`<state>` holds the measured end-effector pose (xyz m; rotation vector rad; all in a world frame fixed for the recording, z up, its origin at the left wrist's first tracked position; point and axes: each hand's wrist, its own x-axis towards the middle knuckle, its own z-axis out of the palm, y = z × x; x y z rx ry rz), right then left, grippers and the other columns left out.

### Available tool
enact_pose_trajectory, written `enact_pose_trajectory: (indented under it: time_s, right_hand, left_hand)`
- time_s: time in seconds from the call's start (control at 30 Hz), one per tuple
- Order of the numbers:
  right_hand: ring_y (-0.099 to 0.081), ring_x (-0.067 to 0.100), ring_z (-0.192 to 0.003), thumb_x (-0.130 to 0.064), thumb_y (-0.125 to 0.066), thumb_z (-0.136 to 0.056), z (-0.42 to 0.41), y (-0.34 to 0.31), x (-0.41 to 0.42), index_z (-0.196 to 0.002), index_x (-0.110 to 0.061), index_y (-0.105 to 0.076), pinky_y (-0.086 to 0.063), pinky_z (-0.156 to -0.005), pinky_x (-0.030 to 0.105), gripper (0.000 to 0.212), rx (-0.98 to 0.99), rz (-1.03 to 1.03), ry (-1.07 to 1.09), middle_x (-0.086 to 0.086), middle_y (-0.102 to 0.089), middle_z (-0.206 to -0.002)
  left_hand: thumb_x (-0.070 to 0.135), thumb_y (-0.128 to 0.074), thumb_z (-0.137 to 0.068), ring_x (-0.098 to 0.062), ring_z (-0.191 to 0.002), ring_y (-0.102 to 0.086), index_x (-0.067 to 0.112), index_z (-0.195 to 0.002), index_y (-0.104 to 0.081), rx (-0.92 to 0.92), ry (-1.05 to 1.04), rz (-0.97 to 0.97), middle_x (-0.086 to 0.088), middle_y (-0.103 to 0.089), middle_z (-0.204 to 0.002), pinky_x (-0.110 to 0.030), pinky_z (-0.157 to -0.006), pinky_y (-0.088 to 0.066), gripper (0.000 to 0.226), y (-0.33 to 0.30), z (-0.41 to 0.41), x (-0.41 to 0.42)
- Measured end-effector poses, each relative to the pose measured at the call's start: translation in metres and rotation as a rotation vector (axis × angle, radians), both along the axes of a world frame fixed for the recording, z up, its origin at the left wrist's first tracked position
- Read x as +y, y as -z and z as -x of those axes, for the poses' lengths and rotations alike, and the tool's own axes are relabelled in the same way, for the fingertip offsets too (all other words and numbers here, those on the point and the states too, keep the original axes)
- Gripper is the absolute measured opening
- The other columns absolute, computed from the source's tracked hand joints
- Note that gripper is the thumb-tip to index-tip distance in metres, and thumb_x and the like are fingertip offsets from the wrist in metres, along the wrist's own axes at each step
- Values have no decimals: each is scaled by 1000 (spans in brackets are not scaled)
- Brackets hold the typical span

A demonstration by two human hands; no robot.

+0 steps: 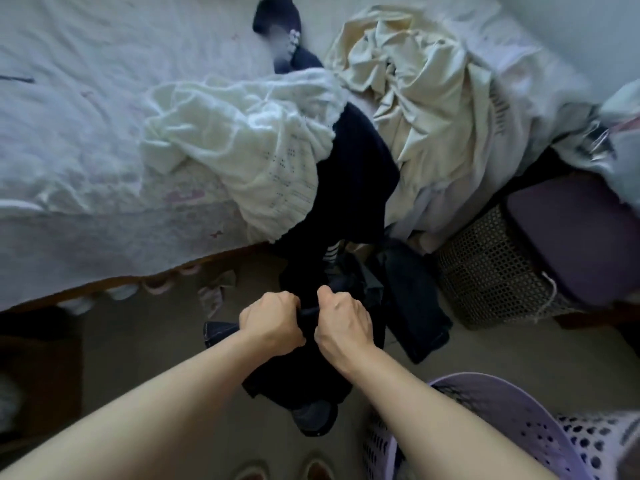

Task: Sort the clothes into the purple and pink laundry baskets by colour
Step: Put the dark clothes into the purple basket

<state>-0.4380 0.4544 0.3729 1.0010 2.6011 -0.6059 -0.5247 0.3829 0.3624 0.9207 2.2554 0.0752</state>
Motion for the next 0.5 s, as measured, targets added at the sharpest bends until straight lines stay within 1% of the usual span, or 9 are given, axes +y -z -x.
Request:
enact_pose_trajectory:
  time_s: [0.03,0.13,0.17,0.27,0.33,0.43,0.5]
  right_hand:
    - [-61,33,-98,-3,-48,-85,0,-17,0,-93,-12,-39,-38,-67,33,15,7,-8,12,13,-59,-96]
    - [-60,34,-103,-6,-51,-84,0,-68,-1,-100,-9,-49,-44,-74,34,16,24,-53,60,14,-62,-105]
    - [-60,34,-103,-6,-51,-84,-1,-83,-1,-100,-9,-50,-44,-75,34,16,32,-67,81,14,-62,-107]
    - [-60,34,-104,-6,-52,-84,-5,-131,-6,-92,-12,-42,-39,-70,32,14,61,-117,117,14,-62,-106]
    - [-59,34,-106,-6,-51,-86,-8,-162,-10,-96,-12,-44,-41,-73,34,14,79,-153,118,14,-62,-108]
    - [-59,35,-106,-7,-51,-86,-14,-206,-19,-96,-12,-43,-43,-76,35,13,95,-226,95,14,-62,-110]
    - [-60,34,-106,-9,-50,-87,-18,-232,-21,-101,-11,-48,-44,-77,36,14,105,-292,82,13,-62,-110]
  left_hand:
    - [29,-67,-80,-25,-102,-62,24,-102,-60,24,20,-18,-2,-62,-106,-30,-69,-42,24,-13,0,1]
    - [25,-60,-84,-25,-99,-63,25,-104,-63,89,79,-85,-3,-64,-106,-31,-67,-42,20,-55,-2,5]
    - [24,-60,-84,-25,-98,-63,25,-105,-63,108,99,-106,-3,-64,-106,-31,-66,-42,21,-70,-2,6]
    - [24,-59,-84,-25,-98,-64,23,-109,-64,188,158,-157,-3,-65,-106,-30,-66,-41,25,-117,-1,6]
    - [24,-57,-84,-26,-100,-64,22,-108,-64,236,177,-186,-4,-65,-107,-29,-67,-40,26,-150,-1,6]
    - [23,-54,-84,-26,-101,-63,21,-108,-64,271,204,-236,-5,-64,-107,-28,-67,-38,26,-194,-2,3]
    - [23,-54,-84,-27,-99,-62,22,-105,-65,282,206,-269,-5,-64,-104,-28,-66,-38,24,-221,-5,1]
